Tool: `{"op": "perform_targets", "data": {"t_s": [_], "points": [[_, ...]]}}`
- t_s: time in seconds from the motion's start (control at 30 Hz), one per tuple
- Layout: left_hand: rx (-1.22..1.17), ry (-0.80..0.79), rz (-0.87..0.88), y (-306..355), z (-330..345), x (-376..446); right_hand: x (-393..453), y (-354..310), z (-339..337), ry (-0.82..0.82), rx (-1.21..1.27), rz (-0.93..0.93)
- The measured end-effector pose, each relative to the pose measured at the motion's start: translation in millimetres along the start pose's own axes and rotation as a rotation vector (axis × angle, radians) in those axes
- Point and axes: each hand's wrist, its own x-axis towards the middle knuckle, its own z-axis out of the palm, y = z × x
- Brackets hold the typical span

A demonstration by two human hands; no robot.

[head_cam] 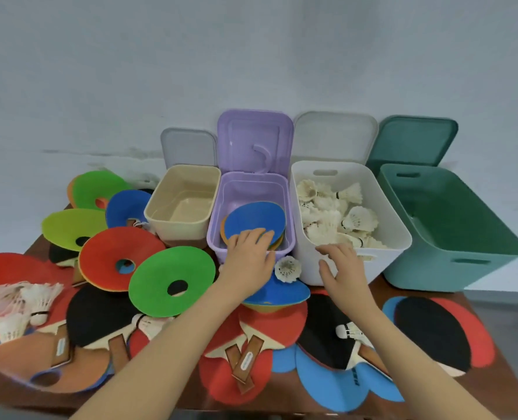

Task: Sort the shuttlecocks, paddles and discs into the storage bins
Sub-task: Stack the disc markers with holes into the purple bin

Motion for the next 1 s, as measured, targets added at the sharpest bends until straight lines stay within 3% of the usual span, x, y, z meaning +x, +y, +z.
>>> {"op": "perform_targets", "data": {"t_s": [0.2, 0.33, 0.5, 0.73, 1.0], "points": [[-0.039, -0.082, 0.106, 59, 36, -18, -57, 61, -29, -0.108, -0.013, 0.17], [-0.054, -0.137, 0.125, 96, 66, -19, -82, 107, -45, -0.307, -0.099, 0.246], [-0.009, -0.341, 0.095, 132, 114, -18, -100, 153, -49, -0.593, -0.157, 0.218], [0.037, -0.594, -0.045, 153, 171, -24, -115, 179, -41, -0.518, -0.217, 0.128], [0.053, -0.485, -0.055, 153, 186, -27, -119, 185, -35, -0.466, -0.075, 0.062]]}}
